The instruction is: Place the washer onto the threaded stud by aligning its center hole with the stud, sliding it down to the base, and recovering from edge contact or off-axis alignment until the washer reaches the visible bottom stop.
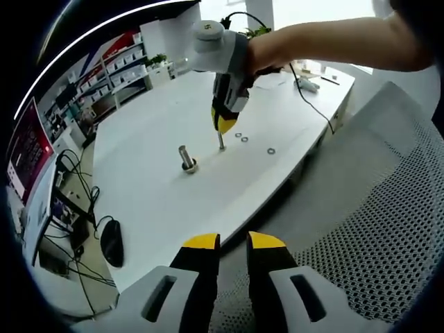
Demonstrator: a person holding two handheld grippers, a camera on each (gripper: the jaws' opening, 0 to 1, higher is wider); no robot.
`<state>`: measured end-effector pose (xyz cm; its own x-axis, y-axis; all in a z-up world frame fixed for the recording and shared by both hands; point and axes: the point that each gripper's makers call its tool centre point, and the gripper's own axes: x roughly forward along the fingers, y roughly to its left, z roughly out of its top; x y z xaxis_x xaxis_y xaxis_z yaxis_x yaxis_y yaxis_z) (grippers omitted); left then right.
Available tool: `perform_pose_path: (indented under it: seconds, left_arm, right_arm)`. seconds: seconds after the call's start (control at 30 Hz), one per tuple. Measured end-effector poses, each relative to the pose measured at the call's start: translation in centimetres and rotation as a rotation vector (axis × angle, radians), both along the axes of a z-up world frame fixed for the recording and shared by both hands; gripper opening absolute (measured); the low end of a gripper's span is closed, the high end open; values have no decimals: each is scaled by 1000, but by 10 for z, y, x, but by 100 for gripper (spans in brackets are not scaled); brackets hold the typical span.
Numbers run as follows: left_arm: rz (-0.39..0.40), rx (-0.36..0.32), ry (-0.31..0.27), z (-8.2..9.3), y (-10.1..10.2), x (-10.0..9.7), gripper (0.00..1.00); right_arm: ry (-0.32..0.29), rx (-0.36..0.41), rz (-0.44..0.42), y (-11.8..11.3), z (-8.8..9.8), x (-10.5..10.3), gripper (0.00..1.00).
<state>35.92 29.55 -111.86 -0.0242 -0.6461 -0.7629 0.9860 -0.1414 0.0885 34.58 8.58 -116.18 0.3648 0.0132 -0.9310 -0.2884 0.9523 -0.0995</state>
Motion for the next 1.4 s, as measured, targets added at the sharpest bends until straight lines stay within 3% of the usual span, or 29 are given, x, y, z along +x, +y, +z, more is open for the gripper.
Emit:
perform_pose_path:
  seconds: [0.23,0.5,0.63,0.73,0.8,0.97,1.13,1.27,1.33,1.4]
  left_arm:
    - [5,-2,-2,0,0,0,13]
    - [3,0,-1,0,1,0,13]
    - [0,2,1,0,0,0,13]
    - [-1,3,2,0,1,0,13]
    - [-3,4,3,0,1,-1,13]
    - [-5,6,6,0,1,-1,12]
    - [-4,10,9,0,1,-2,12]
    - [-1,7,5,1,1,-2,12]
    - [2,3,2,1,1,-1,13]
    - [4,2,0,1,1,-1,13]
  right_arm:
    - [26,16,-39,-8,-6,-27,16]
    - [67,61,-30,3,-21,-59,22]
    - [125,66,-10,7,-39,-80,22]
    - [215,70,-39,6,-53,-104,22]
    - [241,38,-15,4,-61,-114,22]
    - [248,35,-4,11,-66,-123,24]
    - [221,62,14,10,-74,-117,25]
    - [251,82,46,12,-76,-120,26]
    - [275,66,91,14,-77,-124,26]
    - [276,49,81,12,-80,-121,25]
